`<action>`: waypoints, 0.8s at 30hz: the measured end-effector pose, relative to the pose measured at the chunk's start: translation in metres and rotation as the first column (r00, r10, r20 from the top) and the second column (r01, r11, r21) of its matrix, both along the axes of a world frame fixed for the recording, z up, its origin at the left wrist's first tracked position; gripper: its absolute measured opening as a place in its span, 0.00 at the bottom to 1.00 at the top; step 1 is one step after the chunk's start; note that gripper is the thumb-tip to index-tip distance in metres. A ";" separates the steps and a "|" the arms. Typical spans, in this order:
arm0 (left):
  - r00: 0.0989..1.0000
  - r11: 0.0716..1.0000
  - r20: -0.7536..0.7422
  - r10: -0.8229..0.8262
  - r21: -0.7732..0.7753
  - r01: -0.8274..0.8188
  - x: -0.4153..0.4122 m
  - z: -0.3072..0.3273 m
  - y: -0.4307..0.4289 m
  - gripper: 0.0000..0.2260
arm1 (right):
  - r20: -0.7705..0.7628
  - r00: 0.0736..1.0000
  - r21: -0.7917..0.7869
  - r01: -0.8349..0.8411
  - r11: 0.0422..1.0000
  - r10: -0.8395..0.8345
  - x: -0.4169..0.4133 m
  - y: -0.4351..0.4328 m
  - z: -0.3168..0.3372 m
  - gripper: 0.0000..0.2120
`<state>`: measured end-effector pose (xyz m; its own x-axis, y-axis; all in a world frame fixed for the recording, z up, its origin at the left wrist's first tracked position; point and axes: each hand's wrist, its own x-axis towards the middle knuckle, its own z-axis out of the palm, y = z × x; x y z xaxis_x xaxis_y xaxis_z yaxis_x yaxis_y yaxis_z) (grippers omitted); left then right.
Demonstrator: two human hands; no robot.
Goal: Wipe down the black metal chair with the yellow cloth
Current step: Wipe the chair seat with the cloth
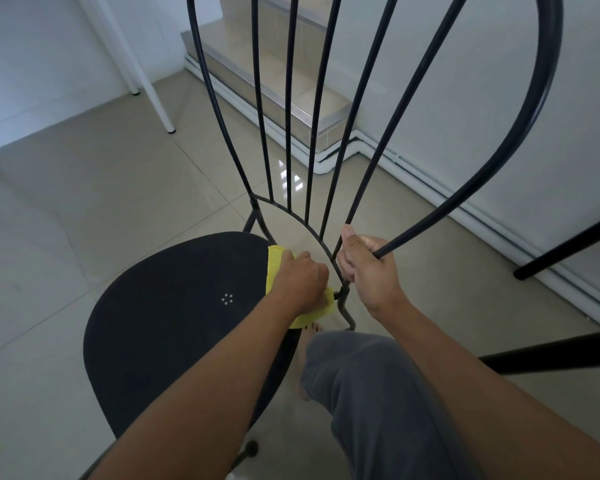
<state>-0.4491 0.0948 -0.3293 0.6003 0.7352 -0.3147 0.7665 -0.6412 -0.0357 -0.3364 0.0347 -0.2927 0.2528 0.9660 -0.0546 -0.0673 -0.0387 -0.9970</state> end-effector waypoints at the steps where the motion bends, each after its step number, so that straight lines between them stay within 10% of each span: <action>1: 0.999 1.000 0.031 0.018 -0.010 -0.018 0.004 0.000 -0.003 0.11 | -0.008 1.000 0.004 0.000 1.000 0.000 0.000 0.000 -0.001 0.28; 14: 0.998 0.998 0.032 -0.056 0.024 0.055 0.007 -0.007 -0.006 0.09 | -0.018 1.000 -0.005 -0.005 1.000 0.005 0.001 0.000 -0.001 0.26; 24: 1.000 0.966 -0.013 -0.007 -0.258 0.003 0.007 -0.004 0.020 0.16 | 0.009 1.000 0.009 -0.014 1.000 0.014 -0.001 0.001 -0.003 0.27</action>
